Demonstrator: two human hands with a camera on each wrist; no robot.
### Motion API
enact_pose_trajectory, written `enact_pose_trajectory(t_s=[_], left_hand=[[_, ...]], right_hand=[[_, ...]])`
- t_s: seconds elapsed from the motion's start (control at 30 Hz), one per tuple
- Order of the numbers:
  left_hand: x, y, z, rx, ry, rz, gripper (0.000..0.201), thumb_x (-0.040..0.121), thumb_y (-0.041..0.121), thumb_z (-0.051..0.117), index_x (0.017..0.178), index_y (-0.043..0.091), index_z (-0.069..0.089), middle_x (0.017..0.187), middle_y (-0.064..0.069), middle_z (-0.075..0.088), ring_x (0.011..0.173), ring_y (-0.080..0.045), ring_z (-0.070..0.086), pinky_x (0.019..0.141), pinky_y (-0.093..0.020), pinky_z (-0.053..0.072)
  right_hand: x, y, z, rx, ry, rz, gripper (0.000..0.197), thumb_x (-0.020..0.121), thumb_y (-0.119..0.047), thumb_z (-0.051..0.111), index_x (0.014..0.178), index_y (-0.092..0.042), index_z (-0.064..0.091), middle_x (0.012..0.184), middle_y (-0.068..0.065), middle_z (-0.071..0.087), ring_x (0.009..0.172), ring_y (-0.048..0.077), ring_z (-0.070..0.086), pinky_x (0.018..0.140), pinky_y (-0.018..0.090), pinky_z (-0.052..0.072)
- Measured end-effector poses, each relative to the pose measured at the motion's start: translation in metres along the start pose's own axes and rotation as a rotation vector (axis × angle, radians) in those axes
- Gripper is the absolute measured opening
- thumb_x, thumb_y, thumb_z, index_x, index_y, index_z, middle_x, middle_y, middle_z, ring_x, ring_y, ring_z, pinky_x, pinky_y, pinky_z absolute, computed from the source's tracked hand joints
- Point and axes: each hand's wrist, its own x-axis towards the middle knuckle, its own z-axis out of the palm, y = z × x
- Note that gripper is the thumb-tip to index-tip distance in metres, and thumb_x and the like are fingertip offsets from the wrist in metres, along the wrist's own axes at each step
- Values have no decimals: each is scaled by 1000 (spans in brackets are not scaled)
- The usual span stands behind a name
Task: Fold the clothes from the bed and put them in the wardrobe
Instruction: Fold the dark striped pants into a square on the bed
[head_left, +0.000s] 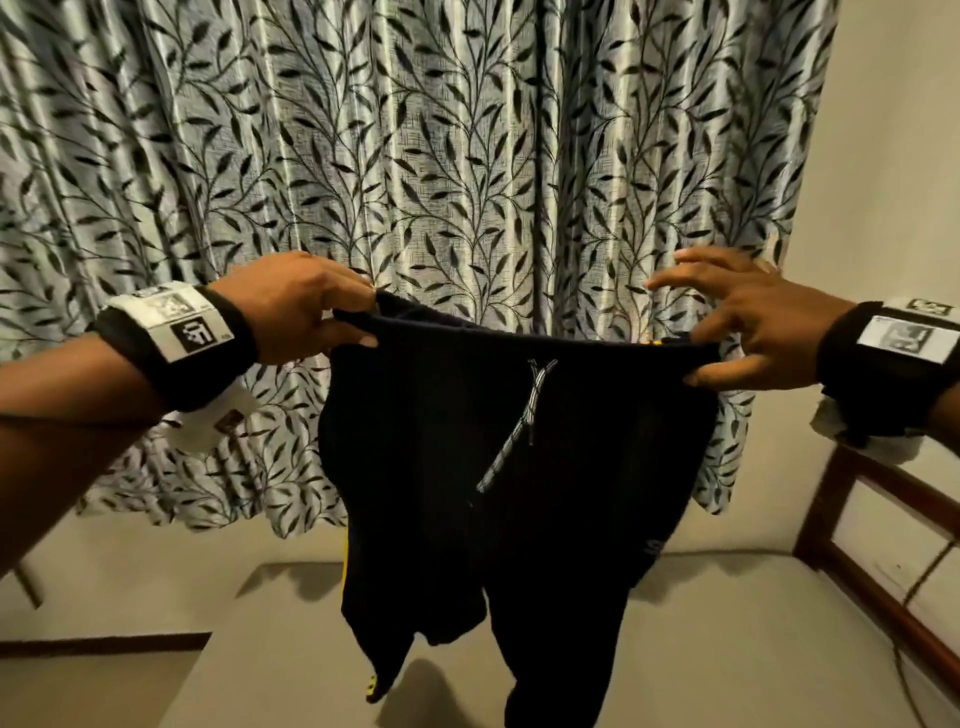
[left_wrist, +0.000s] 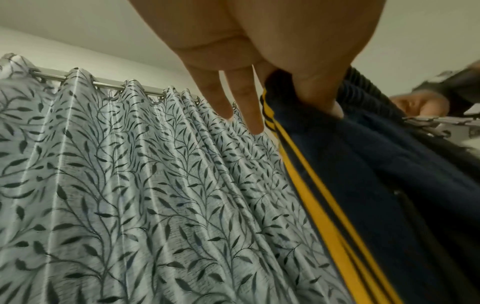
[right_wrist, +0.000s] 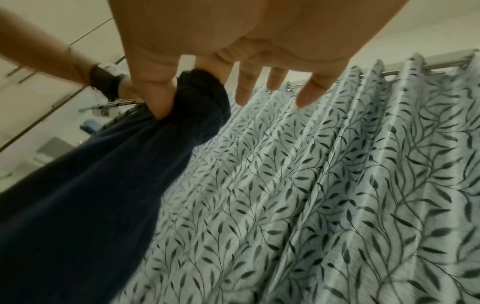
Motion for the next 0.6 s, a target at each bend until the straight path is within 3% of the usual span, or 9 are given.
enact_pose_trajectory(t_s=[0.07, 0.13, 0.23, 0.27, 0.33, 0.37, 0.43, 0.5, 0.6], left_hand=[[-8, -11, -6, 53, -22, 43, 50, 90, 79, 33, 111, 43, 61, 108, 5, 72, 93, -26, 71, 73, -46, 60], [-29, -32, -21, 68, -22, 9, 28, 93, 66, 49, 113, 49, 59, 108, -2, 72, 95, -29, 71, 76, -50, 60], [-68, -50, -48, 28, 20, -120, 21, 88, 63, 60, 105, 72, 51, 104, -6, 69, 92, -32, 70, 73, -49, 60], [-69, -49, -50, 32, -8, -149, 16, 89, 70, 54, 104, 65, 55, 102, -6, 68, 89, -33, 70, 71, -48, 60], [-56, -30, -45, 97, -50, -138, 42, 89, 73, 43, 101, 39, 65, 95, -7, 67, 84, -33, 69, 71, -42, 56], [-50, -22, -38, 76, -54, -146, 43, 88, 71, 44, 99, 35, 65, 93, -7, 67, 82, -32, 68, 71, -38, 53], [-47, -9, -34, 59, -5, -157, 40, 85, 70, 47, 93, 34, 62, 90, -4, 64, 78, -30, 64, 68, -36, 50], [-60, -16, -37, 5, 70, -223, 46, 85, 74, 47, 87, 31, 63, 87, -2, 58, 73, -30, 61, 66, -38, 50], [-73, -20, -32, 65, 88, -264, 53, 84, 83, 41, 87, 34, 61, 89, -4, 58, 73, -33, 63, 65, -43, 55]], right_hand=[[-3, 9, 2, -88, -71, 20, 43, 77, -86, 47, 87, -52, 71, 147, -7, 46, 144, 26, 32, 104, 65, 38], [-17, 25, -9, -19, 24, 87, 66, 78, -91, 40, 91, -37, 75, 121, -2, 64, 119, 30, 57, 91, 55, 50], [-39, 23, -30, 293, 225, 238, 61, 72, -93, 49, 91, -40, 72, 90, -11, 72, 85, 17, 69, 74, 44, 55], [-37, 17, -32, 331, 240, 242, 59, 72, -92, 50, 89, -39, 72, 82, -13, 71, 78, 10, 67, 69, 41, 53], [-23, 3, -30, 370, 189, 239, 57, 75, -90, 49, 83, -38, 71, 71, -12, 67, 67, 7, 64, 63, 40, 49], [-17, -2, -27, 368, 192, 234, 53, 78, -89, 47, 83, -41, 70, 69, -11, 66, 65, 6, 63, 60, 40, 49], [-15, -3, -29, 330, 210, 236, 54, 82, -89, 40, 86, -45, 71, 68, -10, 67, 64, 10, 65, 59, 40, 51], [-23, 0, -33, 319, 251, 289, 73, 80, -91, 38, 92, -30, 76, 70, -2, 70, 67, 18, 67, 62, 41, 52], [-24, -2, -33, 282, 239, 270, 77, 81, -90, 36, 85, -22, 73, 65, -3, 66, 61, 12, 62, 60, 41, 50]])
